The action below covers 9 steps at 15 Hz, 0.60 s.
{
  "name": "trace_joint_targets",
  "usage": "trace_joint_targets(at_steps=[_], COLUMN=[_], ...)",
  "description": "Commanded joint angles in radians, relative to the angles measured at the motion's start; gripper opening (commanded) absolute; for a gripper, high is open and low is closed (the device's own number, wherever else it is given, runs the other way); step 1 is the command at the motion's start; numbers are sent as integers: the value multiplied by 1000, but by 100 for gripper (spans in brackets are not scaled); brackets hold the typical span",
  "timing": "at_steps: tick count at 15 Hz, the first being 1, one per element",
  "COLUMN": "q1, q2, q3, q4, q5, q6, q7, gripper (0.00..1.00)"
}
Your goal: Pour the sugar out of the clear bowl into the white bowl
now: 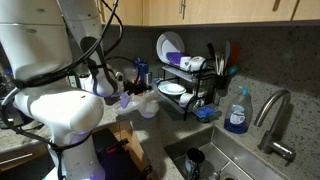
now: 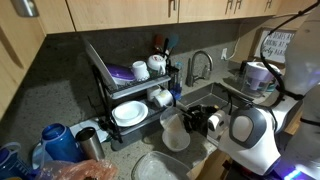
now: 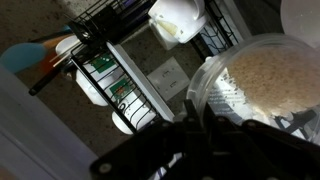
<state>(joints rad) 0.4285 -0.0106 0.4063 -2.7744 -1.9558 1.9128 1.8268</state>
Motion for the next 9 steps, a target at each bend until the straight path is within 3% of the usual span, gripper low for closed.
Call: trace_joint_targets(at_steps=[1,9], q1=[2,-5], q2=[23,67], q3=[10,11], q4=[1,1], q5=[14,8], q6=[-55,-86], q7=[-26,-15], gripper=[2,2])
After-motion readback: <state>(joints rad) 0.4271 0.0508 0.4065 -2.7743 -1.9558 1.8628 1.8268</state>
